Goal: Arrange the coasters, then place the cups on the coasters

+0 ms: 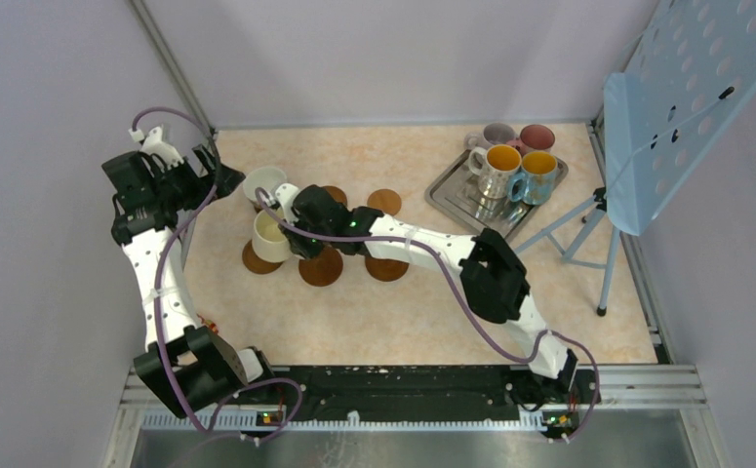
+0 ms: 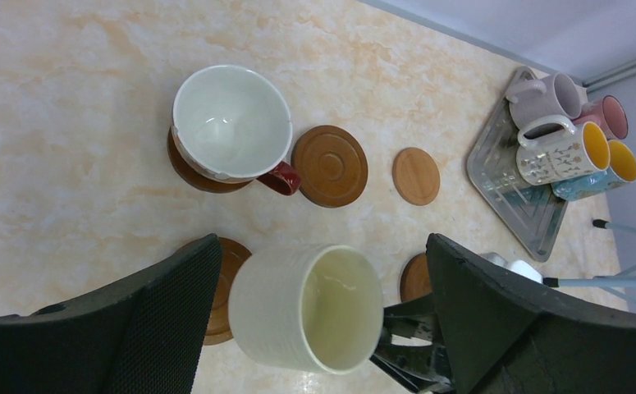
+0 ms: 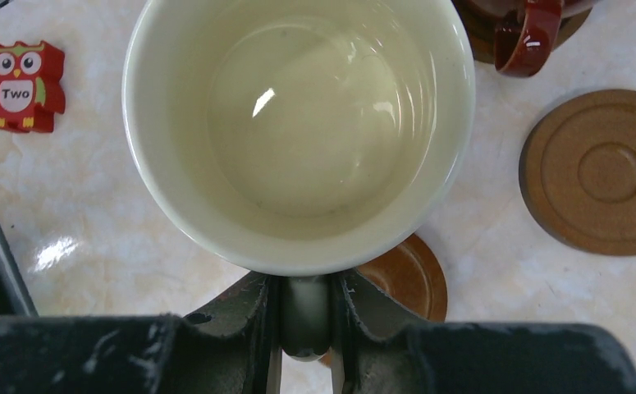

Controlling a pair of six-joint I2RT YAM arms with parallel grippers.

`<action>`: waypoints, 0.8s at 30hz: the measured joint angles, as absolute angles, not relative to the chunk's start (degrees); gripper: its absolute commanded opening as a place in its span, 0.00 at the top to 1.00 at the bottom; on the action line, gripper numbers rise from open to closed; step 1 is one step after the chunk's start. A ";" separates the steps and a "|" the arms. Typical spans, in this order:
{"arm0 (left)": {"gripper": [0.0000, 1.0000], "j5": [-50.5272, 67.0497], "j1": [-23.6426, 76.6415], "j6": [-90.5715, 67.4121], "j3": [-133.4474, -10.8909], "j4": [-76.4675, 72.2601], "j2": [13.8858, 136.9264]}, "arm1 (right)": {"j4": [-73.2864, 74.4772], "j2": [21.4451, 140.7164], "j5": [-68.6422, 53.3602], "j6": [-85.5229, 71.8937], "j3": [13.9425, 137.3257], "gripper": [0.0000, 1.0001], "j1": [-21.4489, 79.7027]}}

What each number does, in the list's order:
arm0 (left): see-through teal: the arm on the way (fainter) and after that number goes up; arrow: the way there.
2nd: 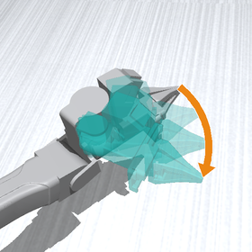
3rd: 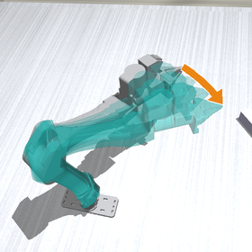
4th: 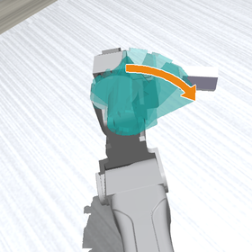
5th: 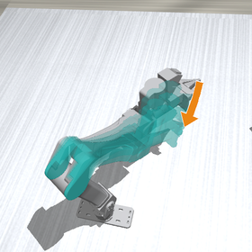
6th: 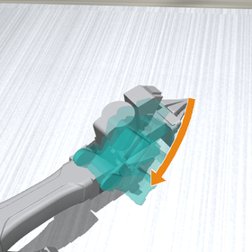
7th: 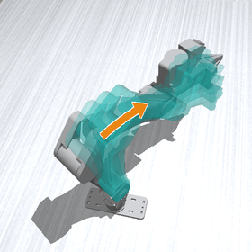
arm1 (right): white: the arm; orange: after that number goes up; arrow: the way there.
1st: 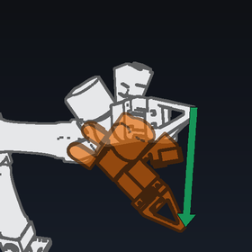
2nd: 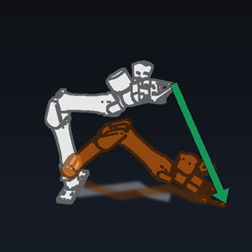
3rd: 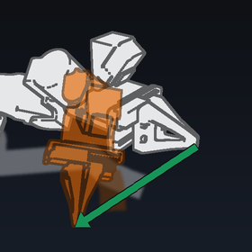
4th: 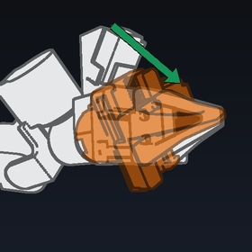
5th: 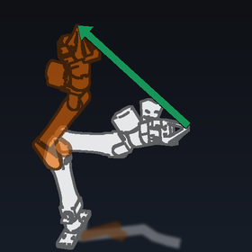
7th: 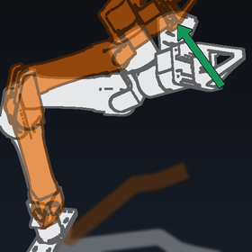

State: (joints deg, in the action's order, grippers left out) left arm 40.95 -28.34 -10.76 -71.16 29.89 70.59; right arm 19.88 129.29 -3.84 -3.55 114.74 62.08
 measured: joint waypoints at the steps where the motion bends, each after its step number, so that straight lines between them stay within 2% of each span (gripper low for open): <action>1: 0.01 40.93 -28.47 -10.79 -71.22 30.06 70.61 | 20.14 130.76 -3.86 -3.57 116.71 1.00 62.11; 10: 0.01 41.32 -29.80 -10.87 -72.38 30.46 71.55 | 21.26 139.13 -3.86 -4.05 126.15 1.00 62.50; 24: 0.01 43.22 -30.79 -10.87 -72.38 30.44 71.55 | 22.52 143.92 -2.61 -4.25 129.12 1.00 63.13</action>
